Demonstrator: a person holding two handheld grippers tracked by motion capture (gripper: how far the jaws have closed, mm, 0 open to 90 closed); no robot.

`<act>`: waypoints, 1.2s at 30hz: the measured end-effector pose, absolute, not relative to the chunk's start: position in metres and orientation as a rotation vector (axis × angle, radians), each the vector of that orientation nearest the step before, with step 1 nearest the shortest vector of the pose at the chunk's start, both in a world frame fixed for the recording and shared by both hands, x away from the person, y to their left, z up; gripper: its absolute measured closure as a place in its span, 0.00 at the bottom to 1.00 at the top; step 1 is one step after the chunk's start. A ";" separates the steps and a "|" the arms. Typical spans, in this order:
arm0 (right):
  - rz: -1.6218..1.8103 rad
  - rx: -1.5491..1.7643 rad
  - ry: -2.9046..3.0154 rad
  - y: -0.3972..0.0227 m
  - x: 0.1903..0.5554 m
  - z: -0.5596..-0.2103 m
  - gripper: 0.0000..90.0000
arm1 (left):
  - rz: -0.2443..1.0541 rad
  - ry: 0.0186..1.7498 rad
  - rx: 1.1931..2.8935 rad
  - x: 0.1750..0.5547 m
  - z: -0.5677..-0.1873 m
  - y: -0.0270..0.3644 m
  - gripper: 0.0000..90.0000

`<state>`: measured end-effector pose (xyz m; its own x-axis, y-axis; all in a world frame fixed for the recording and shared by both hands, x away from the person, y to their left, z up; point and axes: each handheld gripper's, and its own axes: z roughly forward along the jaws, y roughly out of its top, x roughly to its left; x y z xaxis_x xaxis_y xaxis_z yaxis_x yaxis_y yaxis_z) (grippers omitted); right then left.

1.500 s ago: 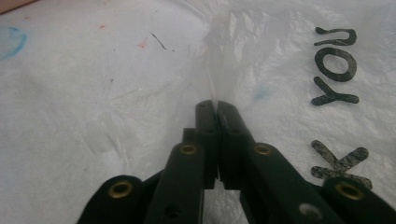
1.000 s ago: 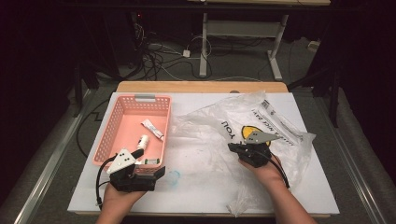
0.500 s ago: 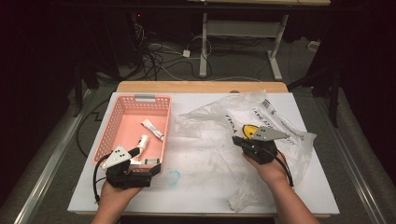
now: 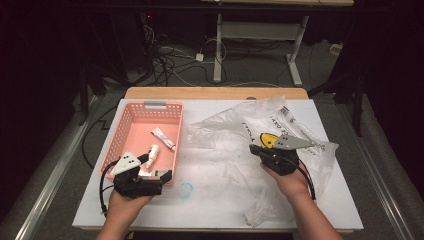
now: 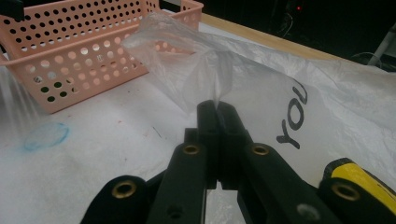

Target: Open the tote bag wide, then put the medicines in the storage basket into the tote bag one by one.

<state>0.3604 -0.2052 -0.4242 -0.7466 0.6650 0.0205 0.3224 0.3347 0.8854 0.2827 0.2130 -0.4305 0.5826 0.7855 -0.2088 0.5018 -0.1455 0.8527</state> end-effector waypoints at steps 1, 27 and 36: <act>1.378 0.877 2.261 -0.206 0.360 -0.424 1.00 | 0.350 1.054 1.804 0.283 -0.430 0.213 0.00; 1.377 0.865 2.284 -0.208 0.362 -0.426 1.00 | 0.396 1.166 1.804 0.360 -0.384 0.225 0.62; 1.381 0.875 2.292 -0.208 0.364 -0.428 1.00 | 0.287 1.247 1.937 0.403 -0.409 0.217 0.98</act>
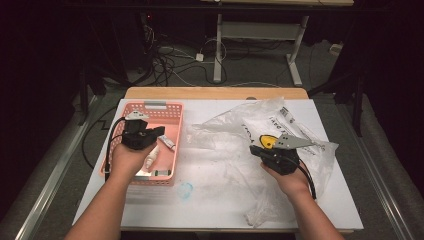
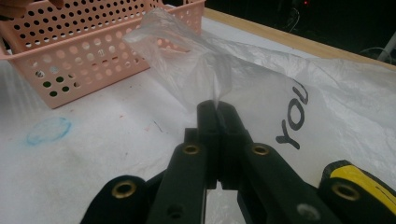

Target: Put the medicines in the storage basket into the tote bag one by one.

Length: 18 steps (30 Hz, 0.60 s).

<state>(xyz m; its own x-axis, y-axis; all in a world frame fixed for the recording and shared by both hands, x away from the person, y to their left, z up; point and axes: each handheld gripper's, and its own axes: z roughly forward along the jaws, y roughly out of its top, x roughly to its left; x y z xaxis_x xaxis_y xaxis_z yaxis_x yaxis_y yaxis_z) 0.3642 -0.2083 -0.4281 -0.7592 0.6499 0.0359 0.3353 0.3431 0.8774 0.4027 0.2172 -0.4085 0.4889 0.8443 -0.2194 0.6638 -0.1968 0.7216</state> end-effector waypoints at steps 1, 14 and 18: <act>1.382 0.875 2.292 -0.208 0.364 -0.428 1.00 | 0.279 1.264 1.943 0.408 -0.411 0.217 0.98; 1.390 0.883 2.293 -0.210 0.366 -0.429 1.00 | 0.186 1.343 2.162 0.454 -0.439 0.190 0.98; 1.393 0.883 2.293 -0.211 0.365 -0.429 1.00 | 0.137 1.371 2.229 0.460 -0.449 0.183 0.98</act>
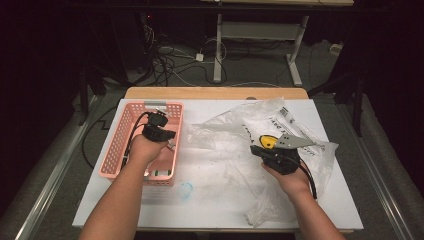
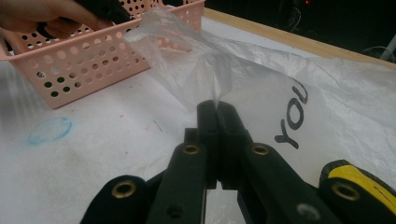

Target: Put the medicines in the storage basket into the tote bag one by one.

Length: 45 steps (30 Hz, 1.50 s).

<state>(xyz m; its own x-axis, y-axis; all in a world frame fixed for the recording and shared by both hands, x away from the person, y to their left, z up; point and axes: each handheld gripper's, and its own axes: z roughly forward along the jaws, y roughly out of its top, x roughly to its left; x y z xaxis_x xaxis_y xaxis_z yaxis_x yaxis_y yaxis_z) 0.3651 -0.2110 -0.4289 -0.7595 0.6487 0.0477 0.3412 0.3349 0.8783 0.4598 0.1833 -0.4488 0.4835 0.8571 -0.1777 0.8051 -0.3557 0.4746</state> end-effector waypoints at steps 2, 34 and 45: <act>1.395 0.878 2.294 -0.211 0.365 -0.429 1.00 | 0.129 1.384 2.246 0.461 -0.452 0.181 0.98; 1.383 0.873 2.304 -0.210 0.364 -0.430 1.00 | 0.249 1.496 2.180 0.459 -0.441 0.214 0.75; 1.375 0.868 2.308 -0.209 0.364 -0.431 1.00 | 0.104 1.499 2.172 0.461 -0.450 0.215 0.38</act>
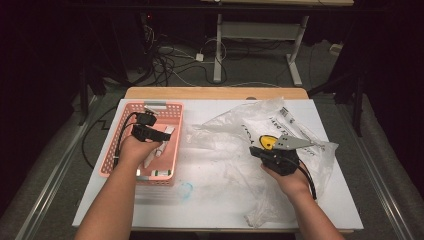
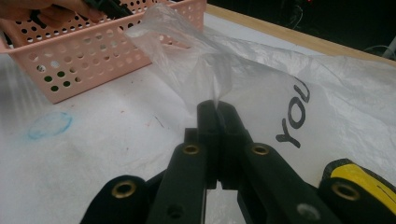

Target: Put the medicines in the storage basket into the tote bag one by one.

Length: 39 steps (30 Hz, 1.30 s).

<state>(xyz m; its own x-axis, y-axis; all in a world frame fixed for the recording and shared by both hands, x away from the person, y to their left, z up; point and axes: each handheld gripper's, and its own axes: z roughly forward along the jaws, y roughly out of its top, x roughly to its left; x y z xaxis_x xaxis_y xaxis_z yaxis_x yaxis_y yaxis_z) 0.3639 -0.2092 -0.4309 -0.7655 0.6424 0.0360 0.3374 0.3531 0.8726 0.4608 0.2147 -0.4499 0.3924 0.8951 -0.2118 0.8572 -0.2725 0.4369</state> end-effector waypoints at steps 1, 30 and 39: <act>1.375 0.866 2.307 -0.210 0.364 -0.431 1.00 | 0.107 1.490 2.191 0.461 -0.451 0.213 0.39; 1.381 0.867 2.296 -0.211 0.363 -0.430 1.00 | 0.150 1.518 2.321 0.464 -0.467 0.193 0.73; 1.386 0.870 2.287 -0.212 0.363 -0.430 1.00 | 0.160 1.529 2.304 0.464 -0.467 0.192 0.76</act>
